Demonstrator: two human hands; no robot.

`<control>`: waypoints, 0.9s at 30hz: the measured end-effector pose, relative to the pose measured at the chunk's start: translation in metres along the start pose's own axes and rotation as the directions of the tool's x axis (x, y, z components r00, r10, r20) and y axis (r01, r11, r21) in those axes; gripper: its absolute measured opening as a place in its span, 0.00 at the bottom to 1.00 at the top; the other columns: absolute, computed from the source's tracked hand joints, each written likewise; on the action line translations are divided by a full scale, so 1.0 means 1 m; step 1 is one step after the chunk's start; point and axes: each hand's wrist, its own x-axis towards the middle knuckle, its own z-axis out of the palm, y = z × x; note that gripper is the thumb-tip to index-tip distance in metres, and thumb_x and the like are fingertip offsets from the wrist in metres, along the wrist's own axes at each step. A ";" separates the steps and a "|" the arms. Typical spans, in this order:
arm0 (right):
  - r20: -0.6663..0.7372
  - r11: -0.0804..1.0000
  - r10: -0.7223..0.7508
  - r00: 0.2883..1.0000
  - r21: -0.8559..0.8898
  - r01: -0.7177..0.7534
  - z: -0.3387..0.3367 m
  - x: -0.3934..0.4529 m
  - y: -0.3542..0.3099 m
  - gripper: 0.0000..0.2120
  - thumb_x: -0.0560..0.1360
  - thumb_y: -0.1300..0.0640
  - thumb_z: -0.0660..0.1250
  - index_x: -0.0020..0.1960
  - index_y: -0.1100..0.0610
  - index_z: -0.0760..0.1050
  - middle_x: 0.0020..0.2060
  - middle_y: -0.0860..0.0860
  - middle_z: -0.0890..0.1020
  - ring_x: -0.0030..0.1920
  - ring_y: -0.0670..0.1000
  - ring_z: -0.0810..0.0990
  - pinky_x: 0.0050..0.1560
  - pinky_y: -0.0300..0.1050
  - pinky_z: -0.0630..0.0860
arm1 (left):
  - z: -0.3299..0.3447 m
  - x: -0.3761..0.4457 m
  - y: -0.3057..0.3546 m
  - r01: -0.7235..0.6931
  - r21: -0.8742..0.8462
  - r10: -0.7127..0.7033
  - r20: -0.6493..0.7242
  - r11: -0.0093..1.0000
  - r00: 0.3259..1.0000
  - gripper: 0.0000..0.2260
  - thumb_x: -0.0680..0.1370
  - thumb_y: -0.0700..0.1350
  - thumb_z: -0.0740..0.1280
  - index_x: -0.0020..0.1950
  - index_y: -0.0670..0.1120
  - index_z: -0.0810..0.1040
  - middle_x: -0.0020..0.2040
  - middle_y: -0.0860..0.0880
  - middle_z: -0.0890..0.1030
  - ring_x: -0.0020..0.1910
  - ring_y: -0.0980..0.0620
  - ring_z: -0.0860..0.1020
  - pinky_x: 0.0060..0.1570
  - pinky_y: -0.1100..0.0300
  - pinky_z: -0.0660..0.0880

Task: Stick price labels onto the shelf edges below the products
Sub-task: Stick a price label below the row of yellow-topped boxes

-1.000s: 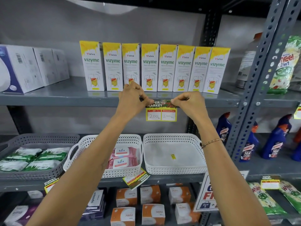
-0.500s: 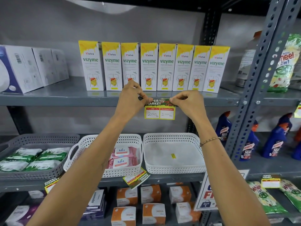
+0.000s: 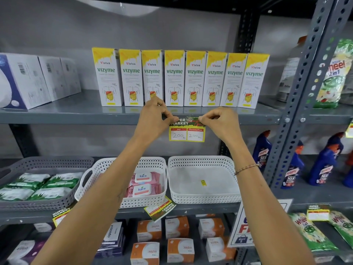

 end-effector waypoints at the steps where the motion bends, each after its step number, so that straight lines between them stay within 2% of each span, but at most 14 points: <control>1: -0.011 1.000 -0.009 1.000 -0.004 0.009 0.001 0.000 0.001 0.04 0.70 0.57 0.73 0.38 0.57 0.83 0.31 0.42 0.80 0.31 0.35 0.76 0.32 0.25 0.68 | 0.000 0.000 0.000 -0.002 0.000 0.002 -0.006 1.000 1.000 0.10 0.70 0.48 0.74 0.42 0.42 0.83 0.50 0.44 0.74 0.49 0.49 0.73 0.46 0.60 0.70; 6: -0.015 0.999 -0.027 1.000 -0.044 0.027 0.003 0.000 0.001 0.04 0.70 0.57 0.73 0.38 0.57 0.83 0.31 0.41 0.79 0.33 0.40 0.75 0.36 0.32 0.69 | 0.001 -0.002 -0.002 -0.011 0.004 0.011 -0.016 1.000 1.000 0.09 0.69 0.48 0.74 0.42 0.42 0.83 0.50 0.45 0.74 0.48 0.52 0.71 0.46 0.61 0.69; 11: -0.012 1.000 -0.020 1.000 0.000 0.020 0.001 0.002 0.003 0.04 0.70 0.56 0.73 0.39 0.56 0.83 0.32 0.43 0.80 0.32 0.36 0.76 0.33 0.24 0.69 | -0.002 0.002 0.000 0.003 -0.038 -0.004 -0.035 0.999 0.999 0.09 0.69 0.49 0.75 0.41 0.43 0.83 0.47 0.49 0.72 0.50 0.54 0.71 0.48 0.64 0.67; 14: -0.017 1.000 -0.019 1.000 0.010 0.019 0.001 0.003 0.002 0.03 0.70 0.56 0.72 0.39 0.56 0.83 0.33 0.45 0.81 0.32 0.39 0.76 0.33 0.22 0.69 | -0.004 0.004 0.001 0.006 -0.037 -0.007 -0.022 0.999 1.000 0.10 0.69 0.48 0.75 0.41 0.42 0.83 0.48 0.48 0.73 0.54 0.56 0.69 0.50 0.66 0.65; 18: -0.020 0.999 -0.039 0.999 -0.021 0.039 0.003 0.003 0.001 0.04 0.70 0.57 0.72 0.39 0.57 0.83 0.33 0.45 0.81 0.32 0.39 0.75 0.33 0.22 0.69 | -0.003 0.001 0.001 0.002 -0.017 -0.002 -0.020 1.000 1.000 0.09 0.69 0.48 0.75 0.41 0.42 0.83 0.48 0.46 0.73 0.51 0.53 0.72 0.43 0.76 0.65; 20: -0.031 0.999 -0.043 0.999 -0.028 0.042 0.005 0.003 0.001 0.04 0.70 0.56 0.72 0.39 0.57 0.83 0.34 0.47 0.82 0.33 0.40 0.76 0.34 0.25 0.70 | -0.002 0.000 0.001 -0.002 0.000 0.002 -0.022 1.000 1.000 0.09 0.69 0.47 0.75 0.41 0.42 0.83 0.49 0.45 0.74 0.50 0.51 0.73 0.43 0.71 0.66; 24: -0.061 0.999 -0.035 0.998 -0.036 0.033 0.008 0.005 0.003 0.04 0.69 0.57 0.74 0.39 0.57 0.82 0.34 0.48 0.82 0.35 0.43 0.77 0.39 0.38 0.73 | -0.001 0.000 0.002 0.000 0.003 0.000 -0.035 1.000 0.999 0.10 0.68 0.48 0.75 0.41 0.42 0.81 0.49 0.46 0.73 0.50 0.49 0.74 0.45 0.62 0.70; 27: -0.123 0.997 -0.034 0.992 -0.076 0.024 0.007 0.005 0.004 0.13 0.66 0.54 0.77 0.45 0.57 0.76 0.35 0.48 0.77 0.36 0.44 0.74 0.39 0.39 0.72 | -0.002 -0.001 0.006 0.008 0.003 -0.008 -0.056 1.000 0.998 0.13 0.68 0.48 0.76 0.46 0.45 0.76 0.50 0.49 0.74 0.46 0.51 0.75 0.45 0.56 0.74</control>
